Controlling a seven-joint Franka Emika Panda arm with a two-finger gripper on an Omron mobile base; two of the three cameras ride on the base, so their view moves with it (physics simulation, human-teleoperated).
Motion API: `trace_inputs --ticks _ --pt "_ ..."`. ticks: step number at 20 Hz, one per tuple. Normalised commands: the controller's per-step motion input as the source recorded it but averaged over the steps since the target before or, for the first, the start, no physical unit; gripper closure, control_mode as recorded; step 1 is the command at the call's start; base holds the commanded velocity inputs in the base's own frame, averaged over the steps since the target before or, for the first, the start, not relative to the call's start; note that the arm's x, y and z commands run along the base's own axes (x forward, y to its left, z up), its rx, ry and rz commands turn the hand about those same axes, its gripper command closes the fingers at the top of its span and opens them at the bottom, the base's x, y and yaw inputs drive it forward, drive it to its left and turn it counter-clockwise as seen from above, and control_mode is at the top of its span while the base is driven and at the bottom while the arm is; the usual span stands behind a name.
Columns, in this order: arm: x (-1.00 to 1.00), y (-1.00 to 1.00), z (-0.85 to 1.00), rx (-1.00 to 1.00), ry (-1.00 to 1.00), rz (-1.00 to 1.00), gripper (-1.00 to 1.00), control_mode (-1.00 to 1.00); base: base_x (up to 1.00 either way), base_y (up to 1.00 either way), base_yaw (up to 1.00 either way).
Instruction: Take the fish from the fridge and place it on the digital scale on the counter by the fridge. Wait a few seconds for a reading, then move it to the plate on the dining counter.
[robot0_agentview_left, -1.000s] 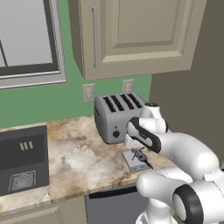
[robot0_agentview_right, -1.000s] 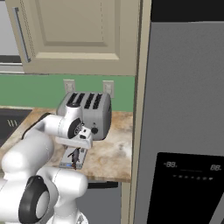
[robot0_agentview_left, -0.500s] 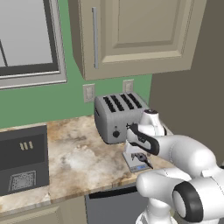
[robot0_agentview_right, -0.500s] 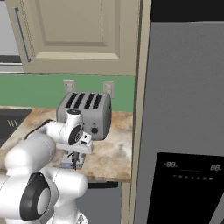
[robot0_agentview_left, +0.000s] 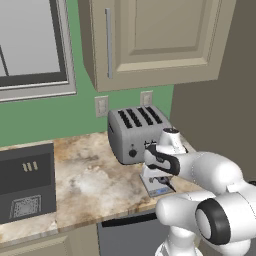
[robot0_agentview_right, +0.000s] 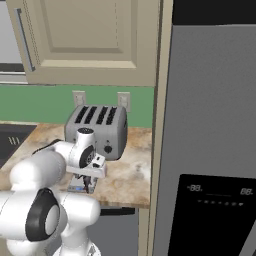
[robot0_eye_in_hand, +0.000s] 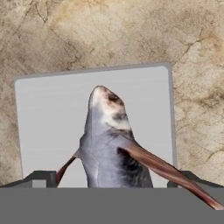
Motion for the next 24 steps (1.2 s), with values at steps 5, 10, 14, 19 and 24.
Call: trace_inputs --ticks 5,10,14,19,24 --pt "0.0 0.0 -0.01 0.0 0.0 0.0 1.0 -1.0 0.0 0.0 0.0" --pt "0.0 0.0 0.0 0.0 0.0 0.0 1.0 -1.0 0.0 0.0 0.0" --pt "0.0 0.0 0.0 0.0 0.0 0.0 1.0 -1.0 0.0 0.0 0.0" --pt "0.0 0.0 0.0 0.0 0.0 0.0 1.0 -1.0 0.0 0.0 0.0" --pt "-0.7 0.0 0.64 0.01 -0.07 0.0 1.0 -1.0 0.0 0.0 0.0"
